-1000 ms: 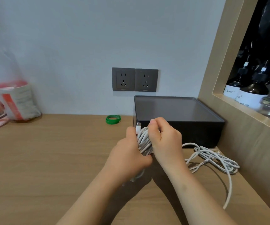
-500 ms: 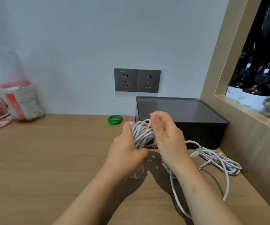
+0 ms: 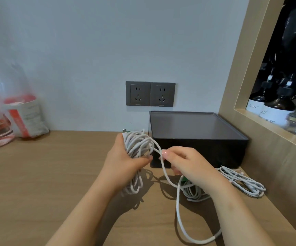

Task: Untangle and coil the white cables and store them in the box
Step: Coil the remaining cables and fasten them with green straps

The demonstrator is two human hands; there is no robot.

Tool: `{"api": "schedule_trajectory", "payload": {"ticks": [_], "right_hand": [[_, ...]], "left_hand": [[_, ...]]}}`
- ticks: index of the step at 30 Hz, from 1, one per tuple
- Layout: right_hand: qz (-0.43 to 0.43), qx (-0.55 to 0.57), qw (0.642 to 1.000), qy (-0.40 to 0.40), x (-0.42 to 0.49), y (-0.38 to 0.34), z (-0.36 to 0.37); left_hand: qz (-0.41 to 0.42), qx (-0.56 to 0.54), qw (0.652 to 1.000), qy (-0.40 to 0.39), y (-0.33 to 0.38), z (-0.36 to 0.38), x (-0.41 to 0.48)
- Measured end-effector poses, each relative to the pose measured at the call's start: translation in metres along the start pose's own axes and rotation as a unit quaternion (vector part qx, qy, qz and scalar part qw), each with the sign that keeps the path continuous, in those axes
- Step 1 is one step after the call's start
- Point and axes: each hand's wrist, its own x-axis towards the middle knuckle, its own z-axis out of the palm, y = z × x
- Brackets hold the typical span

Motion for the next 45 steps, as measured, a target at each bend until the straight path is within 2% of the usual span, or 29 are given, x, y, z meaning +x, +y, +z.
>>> {"api": "schedule_trajectory", "payload": {"ticks": [5, 8, 10, 11, 14, 18, 20, 22, 24, 26, 30, 31, 32, 33, 34, 36, 37, 39, 41, 42, 45], "right_hand": [[-0.046, -0.01, 0.998, 0.043, 0.002, -0.005, 0.012], [0.019, 0.144, 0.982, 0.118, 0.003, -0.002, 0.006], [0.075, 0.282, 0.94, 0.18, 0.004, -0.001, -0.002], [0.094, 0.299, 0.928, 0.201, 0.004, 0.001, -0.004], [0.136, 0.179, 0.943, 0.244, 0.007, 0.009, -0.004], [0.129, 0.06, 0.952, 0.271, 0.009, 0.012, -0.004], [0.12, 0.053, 0.953, 0.274, 0.009, 0.013, -0.005], [0.114, 0.113, 0.944, 0.288, 0.011, 0.013, -0.006], [0.108, 0.22, 0.917, 0.315, 0.012, 0.01, -0.007], [0.087, 0.361, 0.869, 0.327, 0.011, 0.005, -0.009], [0.059, 0.654, 0.704, 0.273, 0.003, -0.004, -0.019], [0.053, 0.691, 0.674, 0.257, 0.001, -0.003, -0.023], [0.054, 0.711, 0.659, 0.241, -0.001, -0.003, -0.028], [0.064, 0.71, 0.664, 0.226, -0.003, -0.001, -0.031], [0.082, 0.674, 0.699, 0.225, -0.004, 0.0, -0.034], [0.117, 0.492, 0.819, 0.271, -0.004, 0.006, -0.035], [0.131, 0.382, 0.868, 0.289, -0.004, 0.008, -0.032], [0.153, 0.216, 0.92, 0.289, -0.002, 0.014, -0.029], [0.175, 0.064, 0.943, 0.275, -0.008, 0.023, -0.03], [0.183, -0.015, 0.944, 0.274, -0.014, 0.029, -0.032], [0.213, -0.198, 0.913, 0.287, -0.034, 0.045, -0.043]], "left_hand": [[0.008, 0.02, 0.999, -0.032, 0.004, 0.001, -0.003], [0.016, 0.023, 0.999, -0.029, 0.005, -0.004, -0.003], [0.01, -0.004, 1.0, -0.022, 0.005, -0.007, -0.002], [0.003, -0.018, 1.0, -0.017, 0.004, -0.008, -0.001], [-0.028, -0.071, 0.997, 0.008, 0.001, -0.011, 0.004], [-0.068, -0.182, 0.977, 0.085, -0.002, -0.014, 0.009], [-0.076, -0.21, 0.968, 0.113, -0.004, -0.015, 0.011], [-0.072, -0.214, 0.965, 0.13, -0.005, -0.014, 0.012], [-0.066, -0.208, 0.965, 0.144, -0.005, -0.012, 0.012], [-0.068, -0.209, 0.964, 0.149, -0.005, -0.009, 0.012], [-0.113, -0.222, 0.955, 0.162, -0.01, -0.015, 0.015], [-0.133, -0.239, 0.946, 0.171, -0.012, -0.019, 0.017], [-0.153, -0.261, 0.936, 0.178, -0.013, -0.024, 0.018], [-0.173, -0.279, 0.927, 0.182, -0.015, -0.029, 0.019], [-0.194, -0.292, 0.919, 0.182, -0.017, -0.033, 0.02], [-0.23, -0.32, 0.903, 0.172, -0.021, -0.04, 0.023], [-0.243, -0.34, 0.895, 0.16, -0.022, -0.041, 0.024], [-0.261, -0.385, 0.876, 0.127, -0.021, -0.041, 0.025], [-0.273, -0.427, 0.856, 0.099, -0.018, -0.044, 0.026], [-0.274, -0.447, 0.847, 0.092, -0.015, -0.047, 0.027], [-0.261, -0.478, 0.832, 0.1, -0.004, -0.059, 0.033]]}}
